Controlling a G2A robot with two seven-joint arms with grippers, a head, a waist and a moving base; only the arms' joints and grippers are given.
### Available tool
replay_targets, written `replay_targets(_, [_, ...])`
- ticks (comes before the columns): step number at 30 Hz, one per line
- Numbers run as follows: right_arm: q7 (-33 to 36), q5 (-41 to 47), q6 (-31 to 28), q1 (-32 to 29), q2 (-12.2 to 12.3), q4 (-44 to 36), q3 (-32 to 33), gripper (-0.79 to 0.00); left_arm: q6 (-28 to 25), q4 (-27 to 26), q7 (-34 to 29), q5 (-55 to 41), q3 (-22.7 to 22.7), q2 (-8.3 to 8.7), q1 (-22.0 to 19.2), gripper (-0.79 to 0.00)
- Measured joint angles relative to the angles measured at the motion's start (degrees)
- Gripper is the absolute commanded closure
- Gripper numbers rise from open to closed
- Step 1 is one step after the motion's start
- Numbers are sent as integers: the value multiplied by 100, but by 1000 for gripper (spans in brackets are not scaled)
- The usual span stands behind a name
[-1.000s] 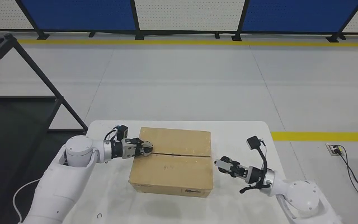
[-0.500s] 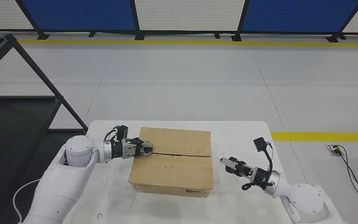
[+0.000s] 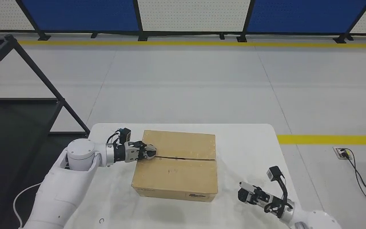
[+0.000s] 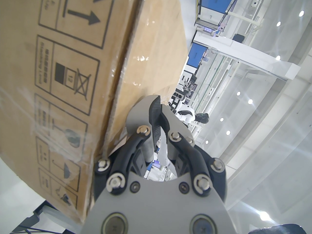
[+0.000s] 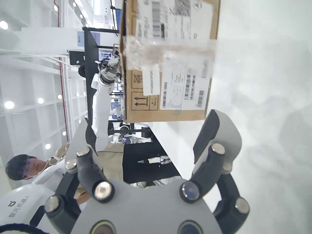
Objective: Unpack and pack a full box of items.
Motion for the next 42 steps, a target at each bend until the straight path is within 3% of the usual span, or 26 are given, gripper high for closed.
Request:
replay_targets(11, [-54,11,14,-8,-4,-20,-9,-785,0,0,0,0,0,0,0,0])
replay_targets(21, [-648,370,141,67,-120,450,-438,-785,0,0,0,0,0,0,0,0])
replay_targets(29, [-1575,695,-71,312,-315,869,-940,-785,0,0,0,0,0,0,0,0])
replay_targets(34, [-1462,1001,-97,506,-397,1128,-1151,-785,0,0,0,0,0,0,0,0])
replay_targets(42, [-1867,1152,-403,637,-495,1255,-1251,-785,0,0,0,0,0,0,0,0])
